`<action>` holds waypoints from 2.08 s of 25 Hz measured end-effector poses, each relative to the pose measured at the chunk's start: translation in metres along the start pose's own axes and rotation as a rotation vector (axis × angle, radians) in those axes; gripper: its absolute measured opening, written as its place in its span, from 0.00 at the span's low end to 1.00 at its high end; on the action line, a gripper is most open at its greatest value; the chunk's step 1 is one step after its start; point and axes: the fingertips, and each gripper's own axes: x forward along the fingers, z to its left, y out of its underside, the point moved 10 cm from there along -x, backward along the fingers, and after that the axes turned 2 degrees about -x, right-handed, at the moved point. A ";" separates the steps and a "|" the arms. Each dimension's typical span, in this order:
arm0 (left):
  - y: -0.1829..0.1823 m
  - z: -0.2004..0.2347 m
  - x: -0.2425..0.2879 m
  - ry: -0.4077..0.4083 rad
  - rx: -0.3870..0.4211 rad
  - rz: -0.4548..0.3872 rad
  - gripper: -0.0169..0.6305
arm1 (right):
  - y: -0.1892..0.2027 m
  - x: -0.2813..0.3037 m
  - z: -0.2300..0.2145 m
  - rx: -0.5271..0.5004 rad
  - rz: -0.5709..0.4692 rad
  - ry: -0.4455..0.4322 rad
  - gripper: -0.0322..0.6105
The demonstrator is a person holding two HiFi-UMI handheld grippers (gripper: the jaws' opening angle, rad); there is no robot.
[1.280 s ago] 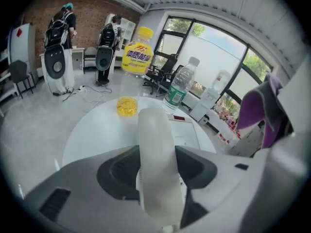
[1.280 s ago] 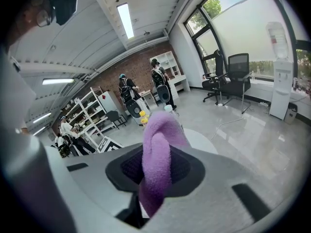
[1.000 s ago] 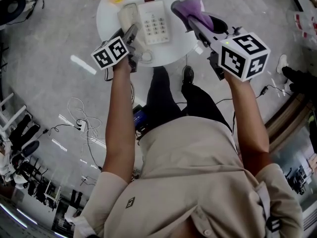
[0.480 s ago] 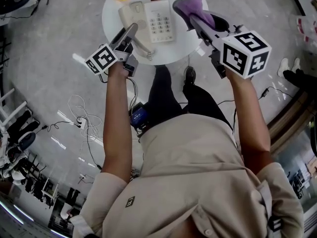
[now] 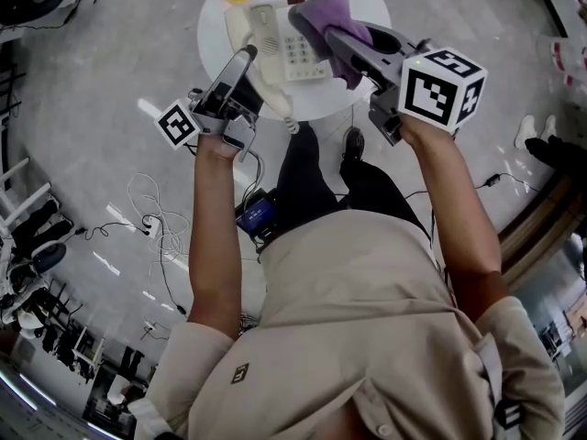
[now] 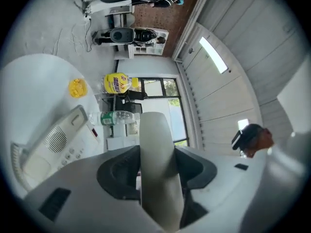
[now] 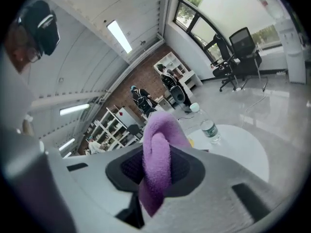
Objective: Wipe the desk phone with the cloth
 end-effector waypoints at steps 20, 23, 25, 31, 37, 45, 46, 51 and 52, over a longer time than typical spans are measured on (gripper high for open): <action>0.014 -0.008 0.008 0.198 -0.223 -0.196 0.35 | 0.065 0.019 0.047 0.291 0.152 -0.314 0.16; 0.014 -0.007 0.008 0.191 -0.222 -0.194 0.35 | 0.065 0.023 0.048 0.286 0.153 -0.321 0.16; 0.013 -0.007 0.008 0.184 -0.216 -0.184 0.35 | 0.059 0.028 0.045 0.292 0.131 -0.313 0.15; 0.017 -0.014 0.015 0.171 -0.204 -0.129 0.35 | -0.001 0.044 0.025 0.251 -0.123 -0.226 0.15; 0.029 -0.014 0.016 0.185 -0.245 -0.151 0.35 | -0.013 0.054 0.025 0.270 -0.117 -0.230 0.15; 0.013 -0.014 0.012 0.217 -0.240 -0.256 0.35 | 0.047 0.019 0.049 0.326 0.061 -0.270 0.15; 0.011 -0.013 0.012 0.216 -0.233 -0.260 0.35 | 0.055 0.013 0.051 0.337 0.073 -0.267 0.15; 0.004 -0.010 0.014 0.209 -0.224 -0.252 0.35 | 0.065 0.008 0.051 0.351 0.084 -0.262 0.15; 0.006 -0.011 0.014 0.208 -0.225 -0.251 0.35 | 0.064 0.008 0.051 0.347 0.081 -0.260 0.15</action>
